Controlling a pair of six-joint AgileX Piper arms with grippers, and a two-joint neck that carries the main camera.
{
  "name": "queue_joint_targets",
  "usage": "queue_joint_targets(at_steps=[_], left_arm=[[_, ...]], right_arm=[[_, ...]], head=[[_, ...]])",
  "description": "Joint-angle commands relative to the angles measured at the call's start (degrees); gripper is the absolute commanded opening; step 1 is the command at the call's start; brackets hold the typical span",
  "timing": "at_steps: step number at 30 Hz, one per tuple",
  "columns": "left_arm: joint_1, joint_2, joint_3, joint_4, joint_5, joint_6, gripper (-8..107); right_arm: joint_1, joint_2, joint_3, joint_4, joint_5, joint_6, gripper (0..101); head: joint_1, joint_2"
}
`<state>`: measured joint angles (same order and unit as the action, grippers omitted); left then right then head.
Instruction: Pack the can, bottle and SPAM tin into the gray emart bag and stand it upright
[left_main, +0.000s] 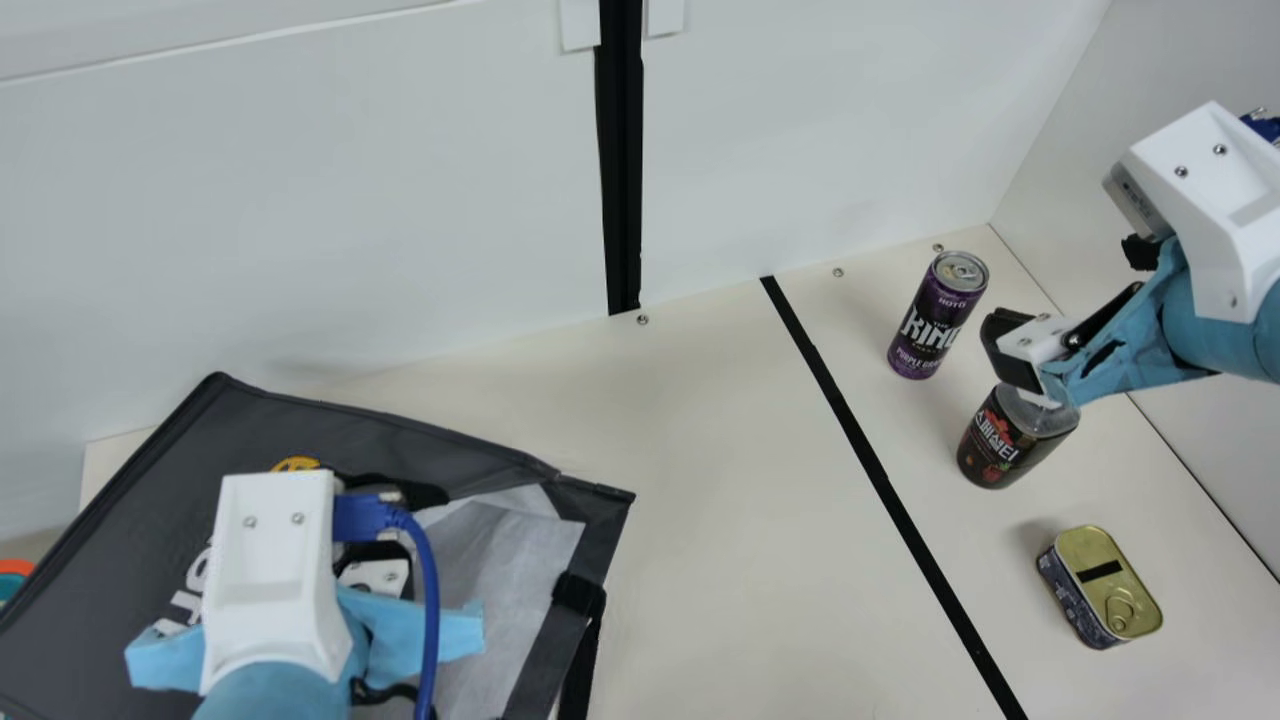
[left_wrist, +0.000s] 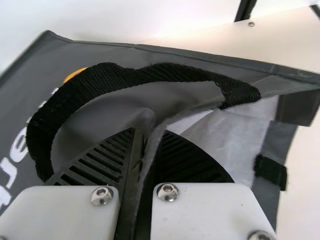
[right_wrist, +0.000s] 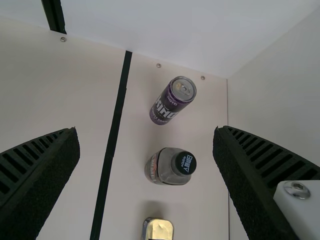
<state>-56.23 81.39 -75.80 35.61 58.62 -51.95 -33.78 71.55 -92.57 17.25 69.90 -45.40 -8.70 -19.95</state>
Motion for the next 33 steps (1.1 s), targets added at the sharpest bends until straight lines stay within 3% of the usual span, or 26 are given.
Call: queue_joint_targets(at_steps=[1,33], left_arm=[[0.94,0.24,-0.4,-3.49,-1.17,1.24,-8],[16.51,3.52,-3.32,-42.05,-10.51,22.87,-8]], right_arm=[[0.0,0.0,0.0,0.0,0.0,0.0,95],[0.0,0.0,0.0,0.0,0.0,0.0,95]], head=[[-1.3,-0.05],[-1.3,-0.05]])
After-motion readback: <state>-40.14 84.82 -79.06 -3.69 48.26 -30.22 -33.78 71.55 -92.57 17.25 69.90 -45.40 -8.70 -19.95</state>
